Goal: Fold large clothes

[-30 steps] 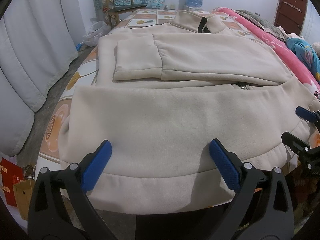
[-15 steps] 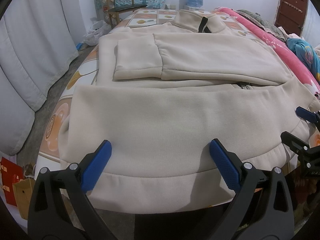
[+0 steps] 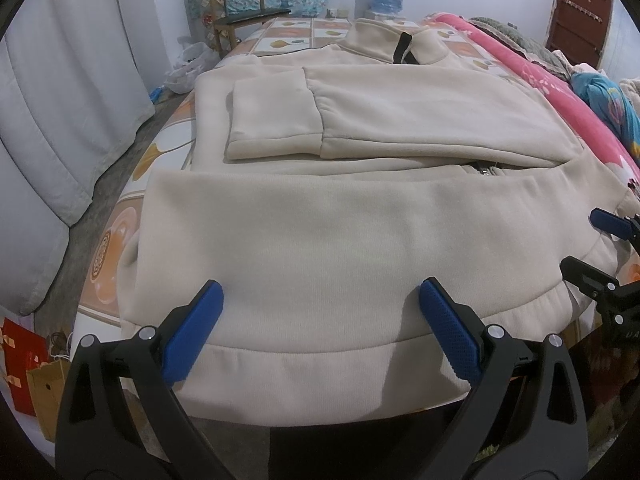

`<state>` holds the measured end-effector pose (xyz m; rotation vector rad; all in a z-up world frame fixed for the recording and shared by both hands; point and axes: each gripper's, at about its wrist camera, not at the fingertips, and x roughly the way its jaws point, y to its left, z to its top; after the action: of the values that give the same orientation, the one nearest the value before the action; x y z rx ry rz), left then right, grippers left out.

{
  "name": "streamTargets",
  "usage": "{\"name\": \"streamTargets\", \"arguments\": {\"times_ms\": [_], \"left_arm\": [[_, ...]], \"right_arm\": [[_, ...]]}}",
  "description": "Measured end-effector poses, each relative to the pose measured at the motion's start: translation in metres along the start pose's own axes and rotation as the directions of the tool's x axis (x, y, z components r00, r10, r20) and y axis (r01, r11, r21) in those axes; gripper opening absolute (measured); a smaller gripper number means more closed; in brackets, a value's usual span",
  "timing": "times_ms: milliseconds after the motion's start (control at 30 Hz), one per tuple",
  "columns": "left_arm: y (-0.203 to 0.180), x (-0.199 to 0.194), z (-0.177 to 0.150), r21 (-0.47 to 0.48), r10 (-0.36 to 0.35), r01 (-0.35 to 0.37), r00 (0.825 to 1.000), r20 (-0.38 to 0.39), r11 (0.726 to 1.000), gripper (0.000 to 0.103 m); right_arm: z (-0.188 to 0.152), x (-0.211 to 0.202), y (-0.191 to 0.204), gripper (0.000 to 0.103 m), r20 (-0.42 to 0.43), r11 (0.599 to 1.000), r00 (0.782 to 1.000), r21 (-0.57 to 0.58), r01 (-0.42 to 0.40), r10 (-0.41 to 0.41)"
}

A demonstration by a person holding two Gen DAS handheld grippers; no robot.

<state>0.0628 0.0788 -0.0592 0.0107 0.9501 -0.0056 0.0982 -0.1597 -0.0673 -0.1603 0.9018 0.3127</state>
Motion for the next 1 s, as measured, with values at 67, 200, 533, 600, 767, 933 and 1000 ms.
{"name": "streamTargets", "arguments": {"times_ms": [67, 200, 533, 600, 767, 933, 1000], "left_arm": [[-0.0002, -0.0002, -0.0003, 0.001, -0.001, 0.001, 1.0, 0.001, 1.0, 0.095], [-0.001, -0.0005, -0.0008, 0.011, -0.002, 0.002, 1.0, 0.004, 1.0, 0.095], [-0.0025, 0.0004, 0.0, 0.033, -0.002, 0.002, 1.0, 0.0, 0.999, 0.096], [-0.0021, 0.0012, 0.0008, 0.032, -0.003, 0.004, 1.0, -0.007, 0.999, 0.096], [-0.0015, 0.0016, 0.0005, 0.028, 0.0, 0.0, 1.0, -0.005, 1.0, 0.096], [-0.0023, 0.0013, 0.0, 0.025, 0.002, -0.002, 1.0, -0.009, 1.0, 0.096], [-0.0024, 0.0013, 0.0001, 0.025, 0.002, -0.001, 1.0, -0.01, 1.0, 0.096]], "right_arm": [[0.0007, 0.0001, -0.0002, 0.097, -0.007, 1.0, 1.0, 0.002, -0.001, 0.001], [0.003, 0.0016, 0.0002, 0.097, -0.016, 1.0, 1.0, 0.007, 0.003, -0.002], [0.004, 0.0021, -0.0001, 0.097, -0.022, 1.0, 1.0, 0.011, 0.007, -0.007], [0.0031, 0.0018, 0.0002, 0.097, -0.019, 1.0, 1.0, 0.011, 0.008, -0.007], [0.0026, 0.0016, -0.0004, 0.097, -0.016, 1.0, 1.0, 0.009, 0.007, -0.007], [0.0024, 0.0014, -0.0003, 0.097, -0.015, 1.0, 1.0, 0.008, 0.008, -0.008], [0.0021, 0.001, -0.0004, 0.097, -0.013, 1.0, 1.0, 0.008, 0.008, -0.008]]}}
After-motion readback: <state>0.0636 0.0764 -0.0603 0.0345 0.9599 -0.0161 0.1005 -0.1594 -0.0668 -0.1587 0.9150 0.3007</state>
